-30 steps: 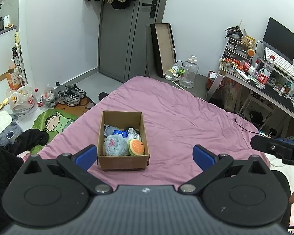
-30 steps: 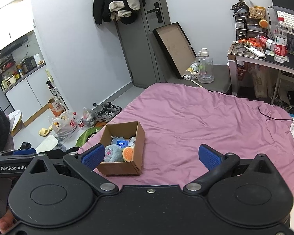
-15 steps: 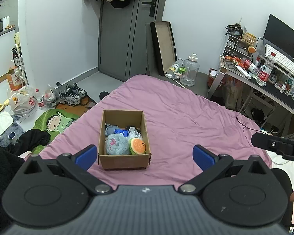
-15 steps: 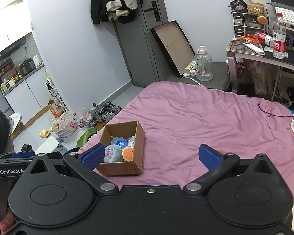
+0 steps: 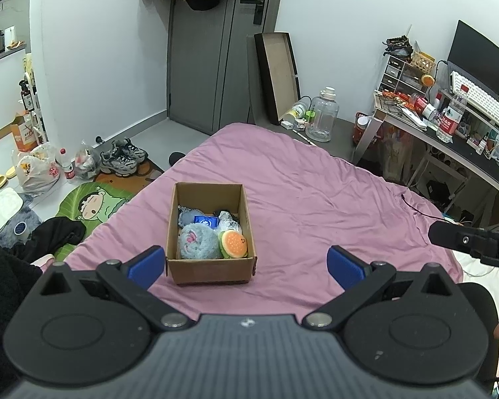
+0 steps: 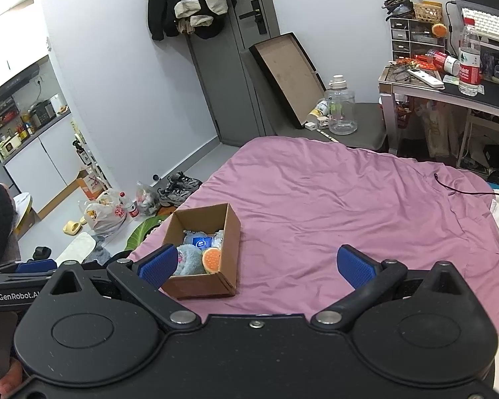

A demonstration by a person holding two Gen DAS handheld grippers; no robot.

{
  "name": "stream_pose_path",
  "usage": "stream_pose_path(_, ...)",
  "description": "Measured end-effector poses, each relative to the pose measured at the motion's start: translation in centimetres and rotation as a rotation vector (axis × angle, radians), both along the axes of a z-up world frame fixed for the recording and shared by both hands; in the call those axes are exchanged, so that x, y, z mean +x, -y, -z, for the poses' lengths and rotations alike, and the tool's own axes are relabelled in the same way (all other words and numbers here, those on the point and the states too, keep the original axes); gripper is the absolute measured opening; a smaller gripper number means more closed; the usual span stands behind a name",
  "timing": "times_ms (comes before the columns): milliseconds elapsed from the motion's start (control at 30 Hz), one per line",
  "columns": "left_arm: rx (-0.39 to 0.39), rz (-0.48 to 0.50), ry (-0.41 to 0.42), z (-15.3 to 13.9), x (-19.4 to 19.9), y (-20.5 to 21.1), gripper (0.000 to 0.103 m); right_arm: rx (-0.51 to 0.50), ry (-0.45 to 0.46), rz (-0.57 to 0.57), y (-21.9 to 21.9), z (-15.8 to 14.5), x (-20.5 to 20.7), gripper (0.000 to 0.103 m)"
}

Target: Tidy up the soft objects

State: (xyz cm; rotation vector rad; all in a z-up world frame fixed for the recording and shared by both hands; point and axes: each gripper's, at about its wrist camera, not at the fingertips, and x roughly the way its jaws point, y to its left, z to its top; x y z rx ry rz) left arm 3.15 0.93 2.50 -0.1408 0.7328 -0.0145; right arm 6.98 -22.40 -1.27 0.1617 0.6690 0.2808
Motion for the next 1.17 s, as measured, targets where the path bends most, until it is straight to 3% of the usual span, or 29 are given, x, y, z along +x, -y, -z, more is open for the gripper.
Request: stream_pose_path(1167, 0.025, 0.015, 0.013, 0.6, -0.6, 0.4, 0.103, 0.012, -0.021, -0.005, 0.3, 0.6, 0.3, 0.103)
